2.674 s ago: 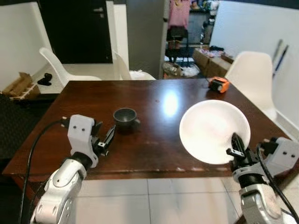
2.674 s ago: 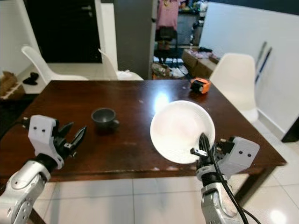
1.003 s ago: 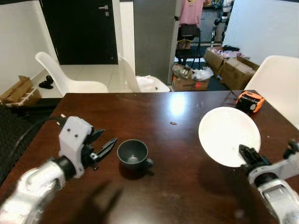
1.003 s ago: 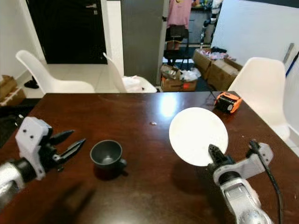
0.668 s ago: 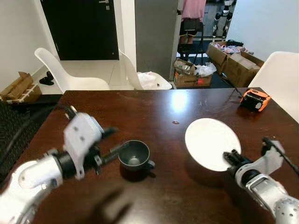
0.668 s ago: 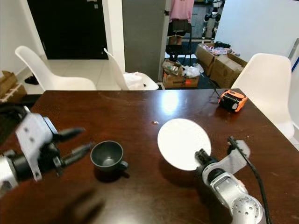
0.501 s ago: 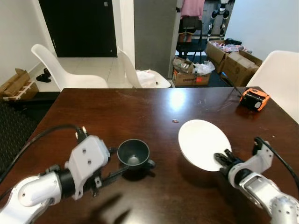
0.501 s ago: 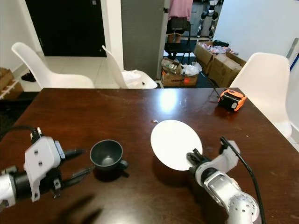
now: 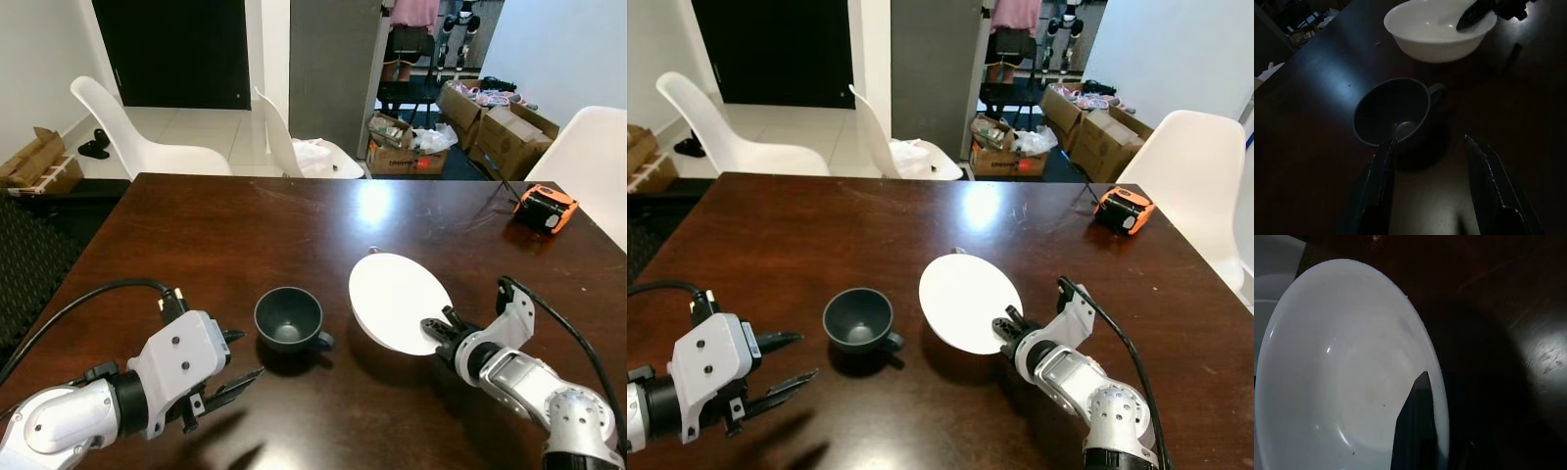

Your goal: Setting the table

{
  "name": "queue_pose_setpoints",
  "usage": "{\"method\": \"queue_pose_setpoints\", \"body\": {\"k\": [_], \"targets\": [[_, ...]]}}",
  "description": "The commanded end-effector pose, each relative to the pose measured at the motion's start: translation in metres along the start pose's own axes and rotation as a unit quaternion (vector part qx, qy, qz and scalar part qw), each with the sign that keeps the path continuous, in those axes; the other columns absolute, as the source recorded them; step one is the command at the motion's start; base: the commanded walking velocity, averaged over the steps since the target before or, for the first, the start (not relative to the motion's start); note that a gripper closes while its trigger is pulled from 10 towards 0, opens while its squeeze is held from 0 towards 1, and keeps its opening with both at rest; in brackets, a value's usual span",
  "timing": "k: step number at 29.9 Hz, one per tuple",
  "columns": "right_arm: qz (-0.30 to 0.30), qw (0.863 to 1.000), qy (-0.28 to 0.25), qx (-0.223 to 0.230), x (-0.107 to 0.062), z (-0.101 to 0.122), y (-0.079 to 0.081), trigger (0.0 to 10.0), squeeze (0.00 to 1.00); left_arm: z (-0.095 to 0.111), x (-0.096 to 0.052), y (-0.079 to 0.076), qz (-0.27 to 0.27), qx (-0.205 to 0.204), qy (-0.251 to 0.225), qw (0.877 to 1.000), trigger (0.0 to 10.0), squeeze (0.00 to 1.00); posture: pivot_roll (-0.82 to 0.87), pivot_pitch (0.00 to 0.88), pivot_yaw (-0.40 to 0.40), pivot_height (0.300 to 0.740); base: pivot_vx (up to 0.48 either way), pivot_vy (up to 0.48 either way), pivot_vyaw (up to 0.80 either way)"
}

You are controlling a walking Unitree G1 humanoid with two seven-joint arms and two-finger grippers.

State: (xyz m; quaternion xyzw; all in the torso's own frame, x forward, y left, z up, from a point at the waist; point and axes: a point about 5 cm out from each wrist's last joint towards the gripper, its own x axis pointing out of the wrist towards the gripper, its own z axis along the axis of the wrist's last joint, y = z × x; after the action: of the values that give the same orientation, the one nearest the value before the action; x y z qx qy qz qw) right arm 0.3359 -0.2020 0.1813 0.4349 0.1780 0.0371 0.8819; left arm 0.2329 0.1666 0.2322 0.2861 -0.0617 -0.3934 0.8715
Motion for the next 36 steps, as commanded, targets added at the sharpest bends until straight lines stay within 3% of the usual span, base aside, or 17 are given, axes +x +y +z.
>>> {"method": "queue_pose_setpoints", "body": {"k": [1, 2, 3, 10, 14, 15, 18, 19, 20, 23, 25, 28, 30, 32, 34, 36], "targets": [[-0.007, 1.000, 0.011, 0.004, -0.002, -0.006, -0.004, 10.0, 0.78, 0.001, 0.000, -0.005, -0.004, 0.003, -0.005, 1.000, 10.0, 0.00, 0.08, 0.193, 0.053, 0.740, 0.000, 0.000, 0.00], [-0.007, 1.000, 0.011, 0.004, -0.002, -0.006, -0.004, 10.0, 0.78, 0.001, 0.000, -0.005, -0.004, 0.003, -0.005, 1.000, 10.0, 0.00, 0.08, 0.193, 0.053, 0.740, 0.000, 0.000, 0.00], [-0.003, 1.000, 0.014, 0.006, -0.002, -0.008, -0.004, 10.0, 1.00, 0.001, 0.000, -0.004, -0.004, 0.003, -0.006, 1.000, 10.0, 0.00, 0.08, 0.191, 0.054, 0.740, 0.000, 0.000, 0.00], [0.012, 1.000, 0.012, 0.006, -0.004, -0.006, 0.003, 10.0, 1.00, 0.000, 0.001, -0.005, -0.002, 0.003, -0.007, 1.000, 10.0, 0.00, 0.07, 0.184, 0.055, 0.740, 0.000, 0.000, 0.00], [0.042, 0.999, -0.025, 0.001, -0.011, 0.004, 0.013, 10.0, 1.00, 0.000, 0.002, -0.006, -0.001, 0.002, -0.008, 1.000, 10.0, 0.00, 0.07, 0.180, 0.054, 0.740, 0.000, 0.000, 0.00], [0.063, 0.996, -0.058, -0.019, -0.016, 0.012, 0.021, 10.0, 0.19, 0.000, 0.002, -0.006, -0.001, 0.002, -0.008, 1.000, 10.0, 0.00, 0.07, 0.178, 0.054, 0.740, 0.000, 0.000, 0.00], [0.077, 0.993, -0.079, -0.034, -0.021, 0.016, 0.027, 10.0, 0.19, 0.000, 0.002, -0.006, -0.001, 0.002, -0.008, 1.000, 10.0, 0.00, 0.07, 0.178, 0.054, 0.740, 0.000, 0.000, 0.00], [0.097, 0.990, -0.096, -0.032, -0.027, 0.021, 0.034, 10.0, 0.00, -0.001, 0.002, -0.006, 0.000, 0.001, -0.008, 1.000, 10.0, 0.00, 0.06, 0.175, 0.058, 0.740, 0.000, 0.000, 0.00], [0.121, 0.984, -0.124, -0.032, -0.040, 0.026, 0.046, 10.0, 0.00, -0.001, 0.003, -0.006, 0.000, -0.001, -0.009, 1.000, 10.0, 0.00, 0.06, 0.172, 0.063, 0.740, 0.000, 0.000, 0.00], [0.137, 0.978, -0.148, -0.045, -0.053, 0.027, 0.058, 10.0, 0.00, -0.001, 0.004, -0.006, -0.001, -0.002, -0.011, 1.000, 10.0, 0.00, 0.05, 0.169, 0.069, 0.740, 0.000, 0.000, 0.00], [0.137, 0.978, -0.148, -0.045, -0.053, 0.027, 0.058, 10.0, 0.00, -0.001, 0.004, -0.006, -0.001, -0.002, -0.011, 1.000, 10.0, 0.00, 0.05, 0.169, 0.069, 0.740, 0.000, 0.000, 0.00], [0.158, 0.970, -0.168, -0.079, -0.064, 0.026, 0.071, 10.0, 0.00, -0.002, 0.006, -0.005, 0.000, -0.003, -0.014, 1.000, 10.0, 0.00, 0.04, 0.164, 0.077, 0.740, 0.000, 0.000, 0.00], [0.156, 0.953, -0.203, -0.164, -0.070, 0.020, 0.081, 10.0, 0.00, -0.003, 0.012, -0.001, 0.017, -0.013, -0.022, 1.000, 10.0, 0.00, 0.03, 0.159, 0.083, 0.740, 0.000, 0.000, 0.00], [0.119, 0.929, -0.222, -0.273, -0.066, 0.001, 0.078, 10.0, 0.00, -0.008, 0.016, 0.005, 0.060, -0.043, -0.023, 0.997, 10.0, 0.00, 0.03, 0.157, 0.084, 0.740, 0.000, 0.000, 0.00], [0.105, 0.921, -0.225, -0.299, -0.064, -0.008, 0.074, 10.0, 0.00, -0.011, 0.017, 0.008, 0.086, -0.061, -0.022, 0.994, 10.0, 0.00, 0.03, 0.158, 0.084, 0.740, 0.000, 0.000, 0.00], [0.058, 0.908, -0.229, -0.345, -0.060, -0.032, 0.057, 10.0, 0.00, -0.024, 0.015, 0.018, 0.178, -0.134, -0.015, 0.975, 10.0, 0.00, 0.03, 0.161, 0.085, 0.740, 0.000, 0.000, 0.00]]}}
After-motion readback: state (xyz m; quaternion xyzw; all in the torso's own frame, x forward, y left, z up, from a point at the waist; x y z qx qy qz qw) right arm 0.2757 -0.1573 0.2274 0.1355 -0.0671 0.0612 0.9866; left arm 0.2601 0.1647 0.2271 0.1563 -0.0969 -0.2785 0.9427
